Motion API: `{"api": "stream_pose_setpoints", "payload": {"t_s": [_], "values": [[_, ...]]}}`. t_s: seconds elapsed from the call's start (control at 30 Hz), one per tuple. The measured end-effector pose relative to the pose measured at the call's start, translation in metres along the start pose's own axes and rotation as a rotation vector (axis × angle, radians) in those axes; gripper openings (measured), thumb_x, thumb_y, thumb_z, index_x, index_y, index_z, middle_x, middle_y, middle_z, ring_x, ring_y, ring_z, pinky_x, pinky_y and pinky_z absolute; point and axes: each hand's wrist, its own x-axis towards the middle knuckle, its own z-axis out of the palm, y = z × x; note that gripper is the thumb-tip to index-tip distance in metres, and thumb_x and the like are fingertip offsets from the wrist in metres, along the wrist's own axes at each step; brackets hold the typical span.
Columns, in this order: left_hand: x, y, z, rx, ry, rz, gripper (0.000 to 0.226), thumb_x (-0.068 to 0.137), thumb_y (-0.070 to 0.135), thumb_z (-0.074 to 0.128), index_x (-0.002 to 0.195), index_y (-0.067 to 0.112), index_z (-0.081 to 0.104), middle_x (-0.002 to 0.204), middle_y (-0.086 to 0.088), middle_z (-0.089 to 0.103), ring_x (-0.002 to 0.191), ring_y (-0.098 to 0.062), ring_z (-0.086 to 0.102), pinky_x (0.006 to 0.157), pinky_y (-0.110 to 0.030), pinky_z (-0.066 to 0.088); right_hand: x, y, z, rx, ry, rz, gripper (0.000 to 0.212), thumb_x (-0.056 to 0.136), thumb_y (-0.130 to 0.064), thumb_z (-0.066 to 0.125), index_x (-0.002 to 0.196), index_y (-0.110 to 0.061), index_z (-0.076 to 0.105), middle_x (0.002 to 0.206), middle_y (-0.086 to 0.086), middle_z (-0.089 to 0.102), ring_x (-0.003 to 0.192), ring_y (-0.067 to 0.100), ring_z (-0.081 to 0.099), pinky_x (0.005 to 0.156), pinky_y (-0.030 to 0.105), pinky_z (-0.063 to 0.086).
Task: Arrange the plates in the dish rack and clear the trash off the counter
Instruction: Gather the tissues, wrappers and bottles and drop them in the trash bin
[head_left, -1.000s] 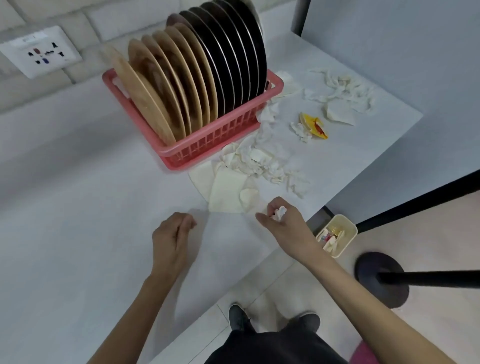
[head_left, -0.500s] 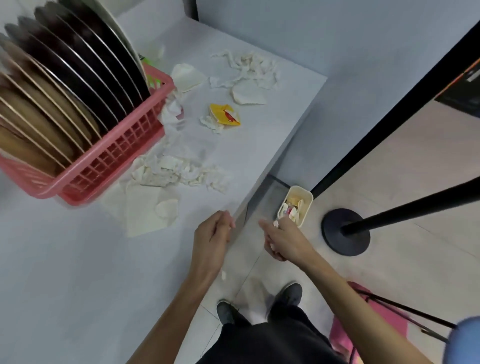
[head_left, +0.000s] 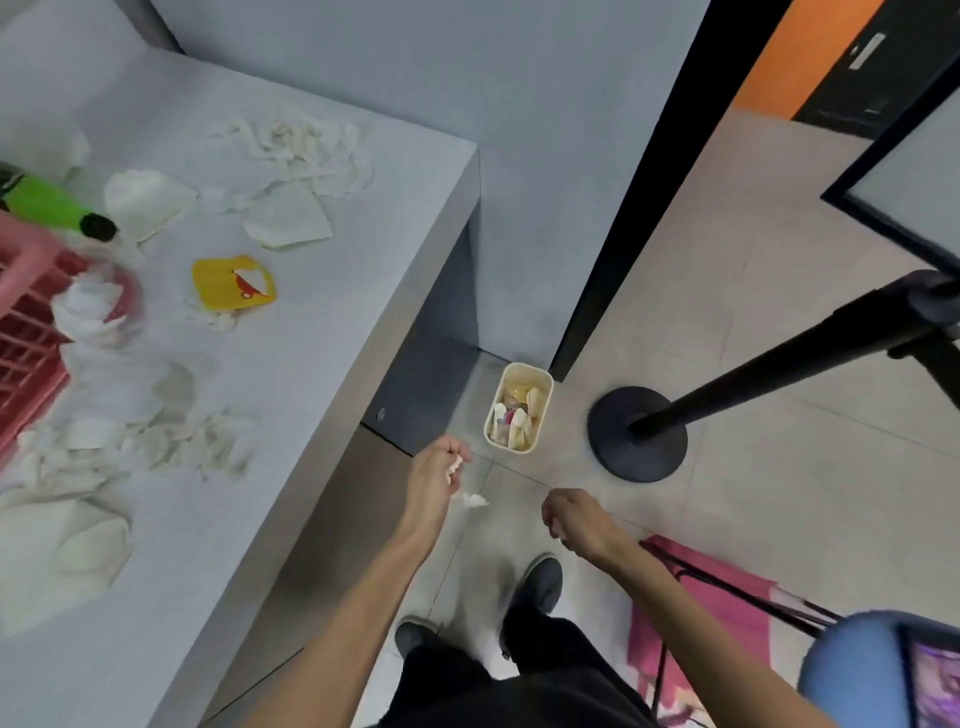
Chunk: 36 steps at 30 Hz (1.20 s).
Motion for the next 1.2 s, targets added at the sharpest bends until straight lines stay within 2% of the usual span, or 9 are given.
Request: {"api": "stream_pose_setpoints", "payload": {"t_s": [0.17, 0.33, 0.5, 0.63, 0.77, 0.9, 1.0, 1.07, 1.2], "values": [[0.047, -0.022, 0.038, 0.036, -0.017, -0.025, 0.036, 0.086, -0.011, 0.035, 0.068, 0.012, 0.057, 0.067, 0.004, 0.051, 0.064, -0.011, 0.039, 0.057, -0.024, 0.031, 0.052, 0.038, -0.029, -0.088, -0.044, 0.022, 0.015, 0.090, -0.013, 0.053, 0.083, -0.018, 0.064, 0.081, 0.001, 0.066, 0.068, 0.010, 0.058, 0.059, 0.016, 0.042], [0.135, -0.066, 0.070, 0.061, 0.021, -0.093, 0.031, 0.092, -0.007, 0.044, 0.075, 0.012, 0.062, 0.075, 0.001, 0.055, 0.069, -0.013, 0.043, 0.060, -0.026, 0.034, 0.121, 0.093, -0.017, 0.200, 0.054, 0.127, 0.020, 0.090, -0.019, 0.064, 0.072, -0.015, 0.069, 0.061, -0.007, 0.058, 0.053, 0.007, 0.049, 0.055, 0.023, 0.040], [0.233, -0.143, 0.115, -0.013, 0.107, -0.246, 0.032, 0.091, -0.011, 0.048, 0.076, 0.013, 0.065, 0.078, -0.002, 0.056, 0.071, -0.014, 0.048, 0.059, -0.023, 0.039, 0.182, 0.169, 0.027, 0.413, 0.113, 0.340, 0.036, 0.095, -0.003, 0.054, 0.060, -0.009, 0.059, 0.042, -0.009, 0.047, 0.038, 0.005, 0.040, 0.040, 0.017, 0.031], [0.310, -0.201, 0.153, -0.049, 0.091, -0.309, 0.028, 0.086, -0.010, 0.058, 0.074, 0.014, 0.066, 0.078, -0.003, 0.061, 0.067, -0.017, 0.053, 0.062, -0.026, 0.049, 0.238, 0.211, 0.065, 0.455, 0.146, 0.351, 0.038, 0.096, -0.009, 0.056, 0.059, -0.013, 0.057, 0.042, -0.009, 0.043, 0.046, 0.010, 0.040, 0.049, 0.024, 0.032], [0.378, -0.253, 0.178, -0.052, 0.099, -0.323, 0.027, 0.082, -0.008, 0.067, 0.069, 0.016, 0.068, 0.085, -0.005, 0.067, 0.070, -0.017, 0.060, 0.053, -0.018, 0.048, 0.303, 0.223, 0.086, 0.507, 0.211, 0.324, 0.035, 0.098, -0.021, 0.056, 0.064, -0.014, 0.061, 0.042, -0.011, 0.048, 0.043, 0.002, 0.041, 0.045, 0.016, 0.031], [0.427, -0.295, 0.190, -0.027, 0.084, -0.325, 0.026, 0.078, -0.007, 0.073, 0.066, 0.015, 0.065, 0.081, -0.001, 0.067, 0.073, -0.015, 0.060, 0.063, -0.018, 0.050, 0.369, 0.222, 0.092, 0.541, 0.227, 0.295, 0.034, 0.097, -0.023, 0.057, 0.065, -0.015, 0.063, 0.050, -0.009, 0.053, 0.047, 0.009, 0.046, 0.052, 0.023, 0.036], [0.453, -0.324, 0.201, -0.027, 0.061, -0.339, 0.030, 0.079, -0.008, 0.073, 0.064, 0.015, 0.060, 0.079, 0.004, 0.066, 0.081, -0.018, 0.062, 0.082, -0.031, 0.054, 0.403, 0.224, 0.091, 0.603, 0.213, 0.269, 0.033, 0.097, -0.019, 0.056, 0.065, -0.013, 0.061, 0.041, -0.011, 0.048, 0.039, 0.006, 0.041, 0.048, 0.022, 0.032], [0.458, -0.339, 0.206, 0.064, -0.022, -0.295, 0.028, 0.081, -0.006, 0.071, 0.067, 0.015, 0.060, 0.080, 0.005, 0.065, 0.084, -0.019, 0.060, 0.079, -0.029, 0.051, 0.417, 0.229, 0.089, 0.641, 0.226, 0.274, 0.033, 0.097, -0.016, 0.055, 0.065, -0.011, 0.059, 0.043, -0.009, 0.048, 0.038, 0.007, 0.040, 0.045, 0.021, 0.031], [0.457, -0.364, 0.197, 0.672, -0.488, 0.072, 0.012, 0.082, 0.012, 0.077, 0.092, 0.011, 0.069, 0.105, -0.001, 0.066, 0.103, -0.019, 0.060, 0.088, -0.029, 0.047, 0.420, 0.238, 0.083, 0.684, 0.239, 0.330, 0.032, 0.099, -0.018, 0.053, 0.069, -0.009, 0.060, 0.064, 0.008, 0.053, 0.048, 0.016, 0.043, 0.042, 0.018, 0.036]]}}
